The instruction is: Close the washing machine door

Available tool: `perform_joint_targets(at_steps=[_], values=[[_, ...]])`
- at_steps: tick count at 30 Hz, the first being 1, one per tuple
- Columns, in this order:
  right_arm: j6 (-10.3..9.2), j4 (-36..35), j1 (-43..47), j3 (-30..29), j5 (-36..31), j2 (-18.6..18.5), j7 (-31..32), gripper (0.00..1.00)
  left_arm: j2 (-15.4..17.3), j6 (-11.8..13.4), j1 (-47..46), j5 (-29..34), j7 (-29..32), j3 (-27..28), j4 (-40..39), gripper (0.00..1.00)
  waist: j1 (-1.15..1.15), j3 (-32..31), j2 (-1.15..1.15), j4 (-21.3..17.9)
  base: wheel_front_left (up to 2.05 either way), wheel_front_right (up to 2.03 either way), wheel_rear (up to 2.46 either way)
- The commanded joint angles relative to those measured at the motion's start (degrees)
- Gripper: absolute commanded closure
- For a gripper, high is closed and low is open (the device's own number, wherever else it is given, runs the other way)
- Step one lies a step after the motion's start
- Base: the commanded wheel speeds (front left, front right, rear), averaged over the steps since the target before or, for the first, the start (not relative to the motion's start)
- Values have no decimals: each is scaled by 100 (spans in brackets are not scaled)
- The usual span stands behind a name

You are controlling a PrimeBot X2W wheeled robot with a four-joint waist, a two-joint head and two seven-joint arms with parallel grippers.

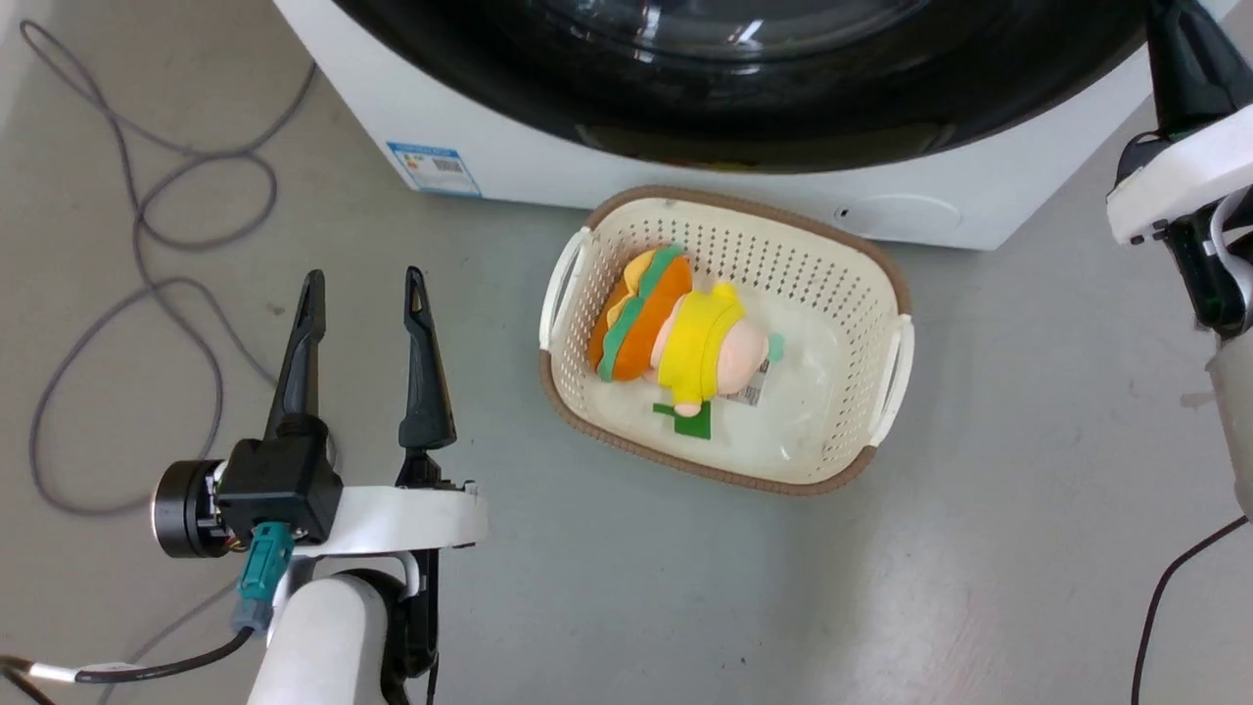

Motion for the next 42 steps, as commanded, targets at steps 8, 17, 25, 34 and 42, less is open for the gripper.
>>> perform_joint_targets(at_steps=[8,17,25,34,42], values=[[-9,-1728,1114,-611,-695,311,-26,100,3,-6,181,104,-25,188,200,0,-1,-652,0,-326,0,0,0],[-9,-3741,2534,-936,-1203,900,-26,100,3,-90,491,221,-25,409,378,0,-1,-1272,0,-603,0,0,0],[-9,-4213,3685,-901,-1356,1264,-26,100,3,-134,804,275,-25,487,507,0,-1,-1682,0,-758,0,0,0],[-9,-4208,4681,-863,-1320,1528,-26,100,3,-135,1097,340,-25,501,632,0,-1,-1995,0,-838,0,0,0],[-9,-3942,5265,-885,-690,1541,-26,0,3,-147,1310,344,-25,461,715,0,-1,-2186,0,-815,0,0,0]])
